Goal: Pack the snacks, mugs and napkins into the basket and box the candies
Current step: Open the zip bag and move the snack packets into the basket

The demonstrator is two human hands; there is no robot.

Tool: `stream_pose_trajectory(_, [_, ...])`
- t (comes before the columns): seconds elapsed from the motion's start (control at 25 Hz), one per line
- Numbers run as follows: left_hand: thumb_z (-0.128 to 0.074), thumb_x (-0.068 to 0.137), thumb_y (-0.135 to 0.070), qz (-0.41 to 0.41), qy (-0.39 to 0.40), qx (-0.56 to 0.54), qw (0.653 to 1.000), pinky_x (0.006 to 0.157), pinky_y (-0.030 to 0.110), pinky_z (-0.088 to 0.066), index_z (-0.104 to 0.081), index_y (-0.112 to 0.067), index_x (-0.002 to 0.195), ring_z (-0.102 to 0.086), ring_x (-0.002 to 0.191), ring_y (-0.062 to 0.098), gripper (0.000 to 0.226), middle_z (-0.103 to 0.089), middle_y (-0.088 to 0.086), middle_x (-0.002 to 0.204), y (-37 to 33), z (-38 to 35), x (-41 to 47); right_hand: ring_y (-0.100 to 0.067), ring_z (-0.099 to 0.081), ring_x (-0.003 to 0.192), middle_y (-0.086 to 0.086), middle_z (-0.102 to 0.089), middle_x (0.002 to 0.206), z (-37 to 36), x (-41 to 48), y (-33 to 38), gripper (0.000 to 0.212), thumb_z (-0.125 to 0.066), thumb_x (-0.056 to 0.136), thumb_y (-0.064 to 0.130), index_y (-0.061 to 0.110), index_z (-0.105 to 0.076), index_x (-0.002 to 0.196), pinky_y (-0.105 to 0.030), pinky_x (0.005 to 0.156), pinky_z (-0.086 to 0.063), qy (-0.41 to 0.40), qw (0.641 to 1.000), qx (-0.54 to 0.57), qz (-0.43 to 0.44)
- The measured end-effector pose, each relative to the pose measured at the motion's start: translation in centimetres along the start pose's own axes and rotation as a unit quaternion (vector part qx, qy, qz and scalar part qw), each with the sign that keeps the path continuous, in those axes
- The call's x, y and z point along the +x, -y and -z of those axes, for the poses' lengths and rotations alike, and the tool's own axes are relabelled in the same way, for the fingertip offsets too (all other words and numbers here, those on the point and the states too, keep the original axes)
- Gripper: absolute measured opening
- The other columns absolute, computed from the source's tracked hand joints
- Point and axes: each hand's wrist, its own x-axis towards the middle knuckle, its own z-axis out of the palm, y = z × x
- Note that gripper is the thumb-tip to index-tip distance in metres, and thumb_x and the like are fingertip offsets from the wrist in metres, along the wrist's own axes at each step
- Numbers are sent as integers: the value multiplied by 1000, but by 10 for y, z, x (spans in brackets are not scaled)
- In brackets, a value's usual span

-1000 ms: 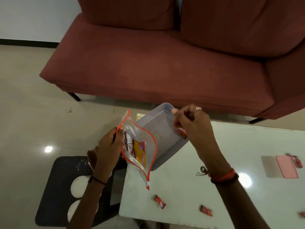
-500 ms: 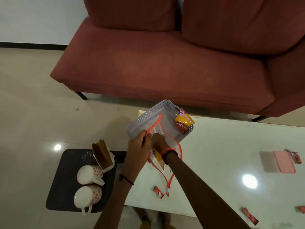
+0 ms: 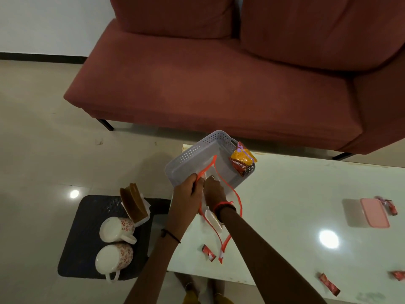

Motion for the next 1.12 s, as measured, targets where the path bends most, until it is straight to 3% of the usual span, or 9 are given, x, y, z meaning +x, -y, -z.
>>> stream_pose_trajectory(0.12, [-49, 91, -18, 12, -13, 17, 1000, 56, 5, -44, -59, 4, 93, -51, 57, 12, 24, -51, 5, 67, 5, 8, 10, -33, -60, 99, -21, -64, 106, 12, -10, 14, 16, -42, 95, 10, 10, -52, 82, -30, 77, -42, -14, 997, -67, 42])
stream_pose_trajectory(0.24, [-43, 94, -16, 43, -29, 30, 998, 49, 3, -41, -51, -9, 75, -47, 45, 7, 22, -44, -5, 56, 7, 24, 25, -28, -60, 102, -16, -64, 109, 30, -24, 33, 18, -49, 93, 13, 1, -58, 103, -26, 82, -43, -42, 994, -48, 94])
stream_pose_trajectory(0.36, [-39, 96, -19, 63, -62, 28, 996, 49, 12, -42, -44, -16, 63, -46, 49, 11, 33, -43, -2, 55, 13, 43, 42, -21, -61, 103, -8, -65, 113, 60, -41, 54, 26, -54, 91, 15, 6, -59, 116, -15, 86, -44, -44, 992, -9, 116])
stream_pose_trajectory(0.44, [-39, 96, -19, 70, -81, 11, 994, 57, 33, -45, -47, -8, 68, -46, 54, 21, 31, -45, 3, 57, 18, 54, 53, -14, -59, 92, 0, -64, 101, 86, -48, 63, 27, -58, 89, 16, 10, -61, 115, 0, 74, -40, -47, 991, 28, 121])
stream_pose_trajectory(0.6, [-37, 96, -22, 81, -97, 3, 992, 61, 35, -41, -46, -5, 71, -45, 58, 22, 31, -46, 10, 61, 25, 71, 72, -23, -69, 90, -13, -71, 102, 141, -39, 67, 27, -65, 84, 11, 4, -63, 109, -34, 79, -59, -59, 962, 236, 123])
stream_pose_trajectory(0.72, [-37, 96, -25, 105, -98, -22, 989, 57, 25, -43, -49, -7, 79, -49, 58, 18, 28, -49, 5, 63, 27, 80, 83, -21, -72, 87, -11, -72, 99, 171, -10, 57, 26, -62, 87, 14, 3, -63, 110, -29, 74, -61, -79, 941, 311, 109])
stream_pose_trajectory(0.92, [-38, 96, -28, 109, -81, -40, 990, 59, 26, -49, -50, -21, 71, -55, 61, 19, 28, -54, 4, 68, 37, 96, 102, -20, -64, 93, -12, -67, 108, 149, 117, 17, 28, -60, 87, 10, 0, -60, 113, -6, 55, -50, -197, 965, 148, 85])
stream_pose_trajectory(1.0, [-39, 96, -29, 104, -73, -45, 991, 54, 25, -49, -47, -27, 68, -55, 58, 17, 29, -54, 4, 66, 41, 100, 107, -19, -59, 89, -19, -67, 109, 125, 167, -3, 27, -59, 88, 12, -2, -60, 111, -13, 50, -40, -197, 976, 71, 65])
stream_pose_trajectory(1.12, [-39, 95, -30, 100, -72, -51, 991, 53, 26, -48, -48, -25, 67, -53, 54, 19, 29, -53, 4, 62, 51, 105, 117, -25, -58, 89, -24, -65, 110, 87, 217, -28, 28, -59, 88, 12, -4, -57, 111, -25, 67, -35, -165, 986, 9, 30])
